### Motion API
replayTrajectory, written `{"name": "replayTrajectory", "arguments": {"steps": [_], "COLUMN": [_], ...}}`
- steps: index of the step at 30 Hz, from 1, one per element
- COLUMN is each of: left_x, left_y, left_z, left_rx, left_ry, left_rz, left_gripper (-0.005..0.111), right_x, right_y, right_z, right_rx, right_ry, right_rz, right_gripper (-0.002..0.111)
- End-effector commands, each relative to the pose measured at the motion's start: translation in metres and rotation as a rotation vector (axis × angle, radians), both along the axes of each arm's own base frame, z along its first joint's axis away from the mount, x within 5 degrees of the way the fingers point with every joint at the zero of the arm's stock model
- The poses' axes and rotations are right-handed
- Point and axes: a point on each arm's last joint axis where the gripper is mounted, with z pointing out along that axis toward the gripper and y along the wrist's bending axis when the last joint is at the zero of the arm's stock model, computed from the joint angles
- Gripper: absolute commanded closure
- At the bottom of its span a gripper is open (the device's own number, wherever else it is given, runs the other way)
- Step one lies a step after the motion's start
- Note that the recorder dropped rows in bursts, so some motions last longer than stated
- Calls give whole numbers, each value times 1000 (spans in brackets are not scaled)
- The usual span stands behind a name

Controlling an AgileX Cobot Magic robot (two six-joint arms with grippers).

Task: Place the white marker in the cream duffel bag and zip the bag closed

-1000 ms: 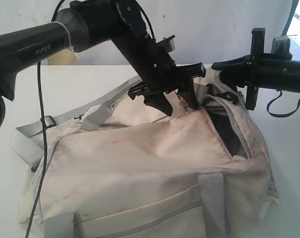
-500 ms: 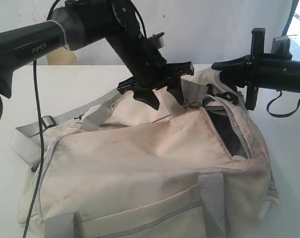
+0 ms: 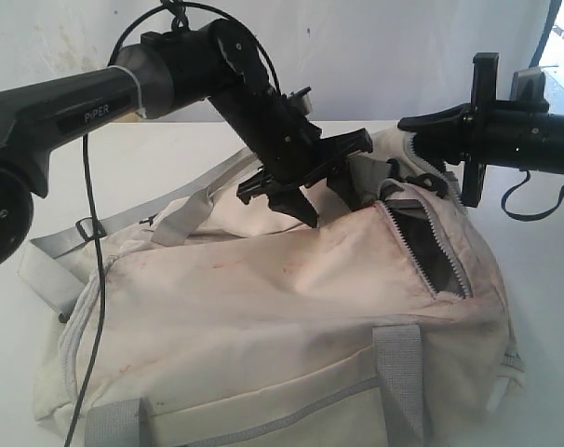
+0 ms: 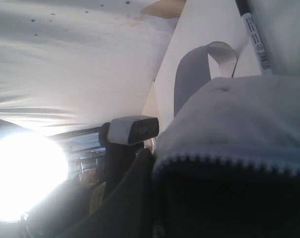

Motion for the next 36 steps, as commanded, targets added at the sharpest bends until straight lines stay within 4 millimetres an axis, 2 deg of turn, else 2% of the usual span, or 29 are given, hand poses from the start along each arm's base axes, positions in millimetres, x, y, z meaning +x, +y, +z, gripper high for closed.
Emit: {"name": "replayTrajectory", "arguments": {"steps": [1, 7, 13, 16, 17, 20, 22, 25, 28, 30, 33, 36], "left_x": [1, 9, 12, 12, 11, 12, 13, 13, 11, 6, 1, 2], "left_y": [-1, -11, -12, -13, -13, -13, -11, -9, -13, -21, -28, -27], "left_z": [5, 14, 16, 16, 16, 15, 14, 12, 8, -1, -16, -17], "left_rx": [-15, -169, -187, -199, -199, -192, -171, -139, -147, -184, -191, -192], "left_ry": [-26, -63, -74, -59, -59, -82, -101, -111, -87, -8, 66, 67], "left_rz": [7, 110, 147, 149, 149, 131, 122, 108, 107, 103, 89, 94], "left_gripper": [47, 47, 47, 52, 57, 85, 94, 88, 67, 58, 58, 70], "right_x": [1, 1, 1, 1, 1, 1, 1, 1, 1, 1, 1, 1], "right_y": [0, 0, 0, 0, 0, 0, 0, 0, 0, 0, 0, 0], "right_z": [13, 13, 13, 13, 13, 13, 13, 13, 13, 13, 13, 13], "right_rx": [45, 45, 45, 45, 45, 45, 45, 45, 45, 45, 45, 45], "right_ry": [-40, -40, -40, -40, -40, -40, -40, -40, -40, -40, -40, -40], "right_rz": [-6, -6, -6, -6, -6, -6, -6, -6, -6, -6, -6, -6], "right_gripper": [108, 108, 108, 108, 108, 108, 108, 108, 108, 108, 108, 108]}}
